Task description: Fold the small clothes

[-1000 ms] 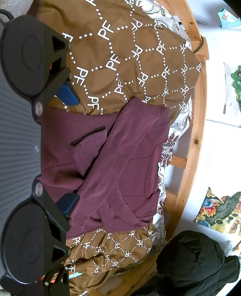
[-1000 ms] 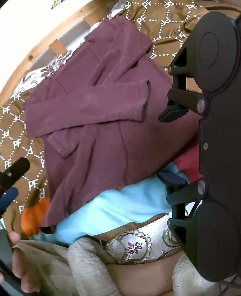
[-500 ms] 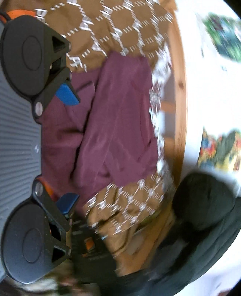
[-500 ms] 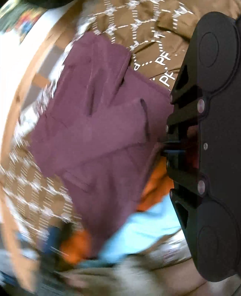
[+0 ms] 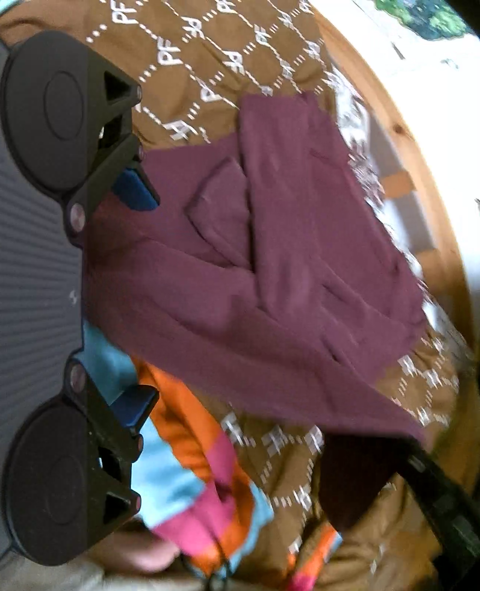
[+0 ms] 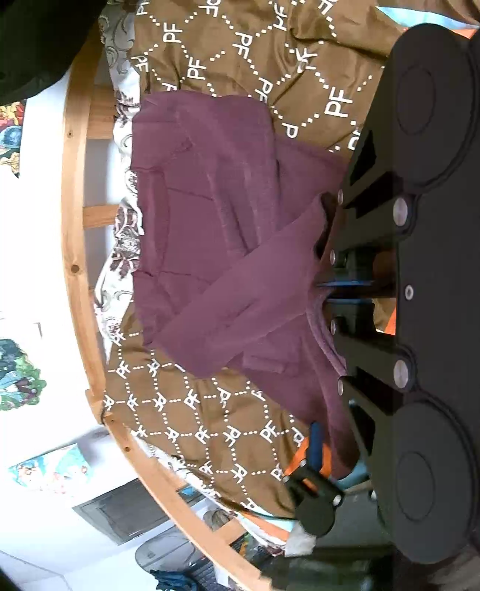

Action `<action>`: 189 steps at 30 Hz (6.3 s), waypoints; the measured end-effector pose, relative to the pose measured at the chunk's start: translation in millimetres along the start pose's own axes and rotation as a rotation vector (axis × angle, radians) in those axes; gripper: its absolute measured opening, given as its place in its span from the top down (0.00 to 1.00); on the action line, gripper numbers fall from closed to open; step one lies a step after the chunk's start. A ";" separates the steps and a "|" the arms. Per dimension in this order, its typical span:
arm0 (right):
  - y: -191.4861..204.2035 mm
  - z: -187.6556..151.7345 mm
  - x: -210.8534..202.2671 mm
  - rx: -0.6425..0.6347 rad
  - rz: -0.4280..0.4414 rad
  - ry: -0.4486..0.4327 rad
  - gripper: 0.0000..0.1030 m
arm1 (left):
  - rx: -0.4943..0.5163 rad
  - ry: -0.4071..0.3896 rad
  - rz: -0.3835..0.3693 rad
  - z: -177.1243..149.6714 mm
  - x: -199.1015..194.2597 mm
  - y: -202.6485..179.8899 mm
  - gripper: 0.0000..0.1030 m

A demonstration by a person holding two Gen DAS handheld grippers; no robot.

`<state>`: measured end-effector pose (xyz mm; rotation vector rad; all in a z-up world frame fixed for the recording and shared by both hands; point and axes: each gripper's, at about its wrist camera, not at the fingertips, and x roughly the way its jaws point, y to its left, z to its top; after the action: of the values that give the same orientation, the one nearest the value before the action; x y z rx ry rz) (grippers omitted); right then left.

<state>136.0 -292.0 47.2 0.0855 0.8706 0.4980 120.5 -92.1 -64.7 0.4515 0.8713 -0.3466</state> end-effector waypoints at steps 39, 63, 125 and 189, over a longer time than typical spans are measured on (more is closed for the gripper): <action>65.4 -87.0 -101.8 -0.304 -0.220 -0.211 0.96 | -0.227 -0.390 0.216 -50.7 -165.5 37.6 0.97; 50.9 6.7 -44.3 -0.478 -0.438 -0.292 0.95 | -0.295 -0.329 0.214 73.0 -73.0 123.5 0.96; -127.9 -2.3 90.2 0.258 -0.477 -0.290 0.78 | -0.821 0.045 0.060 7.7 26.1 209.4 0.01; 12.2 -34.4 149.5 -0.125 -0.329 -0.106 0.01 | -0.806 0.144 0.081 1.8 58.3 185.5 0.01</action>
<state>185.9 -218.1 -78.2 -0.1431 0.7299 0.2364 243.2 58.7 -66.1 -0.2396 1.0477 0.1275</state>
